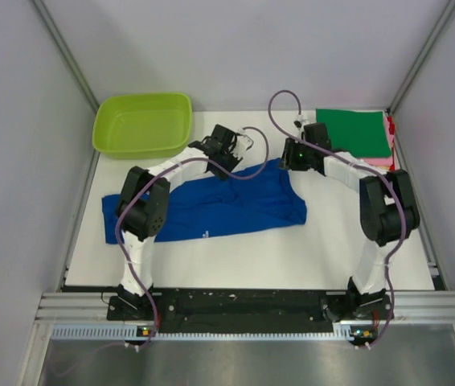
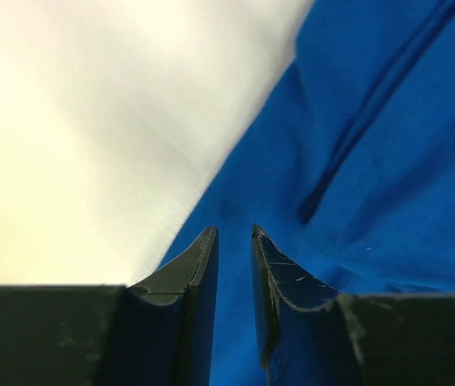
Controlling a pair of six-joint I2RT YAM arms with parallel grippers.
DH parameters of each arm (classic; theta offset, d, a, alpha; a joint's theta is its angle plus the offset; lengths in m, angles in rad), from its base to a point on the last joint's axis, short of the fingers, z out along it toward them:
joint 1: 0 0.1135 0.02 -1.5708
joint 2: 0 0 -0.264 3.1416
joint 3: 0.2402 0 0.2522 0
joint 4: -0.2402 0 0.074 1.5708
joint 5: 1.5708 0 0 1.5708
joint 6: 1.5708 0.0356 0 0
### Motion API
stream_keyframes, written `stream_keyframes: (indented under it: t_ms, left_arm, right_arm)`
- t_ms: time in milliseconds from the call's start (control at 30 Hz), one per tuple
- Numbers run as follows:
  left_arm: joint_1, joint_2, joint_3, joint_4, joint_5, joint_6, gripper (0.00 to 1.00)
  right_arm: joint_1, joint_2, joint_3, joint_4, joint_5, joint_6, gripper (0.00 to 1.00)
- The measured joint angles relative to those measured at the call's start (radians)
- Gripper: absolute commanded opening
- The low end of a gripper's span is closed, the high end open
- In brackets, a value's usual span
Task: Fold and stack the t-shirts
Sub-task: Fold the other side of the tshirt into a rectangle, then rotate the tshirt 90 degrees
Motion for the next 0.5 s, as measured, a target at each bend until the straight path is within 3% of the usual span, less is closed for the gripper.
stream_keyframes:
  t_ms: [133, 333, 500]
  left_arm:
    - [0.010, 0.000, 0.000, -0.001, -0.040, 0.018, 0.29]
    - [0.032, -0.061, -0.035, -0.039, -0.029, 0.084, 0.28]
    - [0.101, -0.222, -0.134, -0.103, -0.011, 0.170, 0.27]
  right_arm:
    - [0.001, -0.189, -0.087, -0.040, 0.064, -0.031, 0.34]
    - [0.024, -0.433, -0.283, -0.078, 0.109, -0.029, 0.02]
    - [0.083, -0.435, -0.451, -0.131, 0.072, 0.016, 0.00]
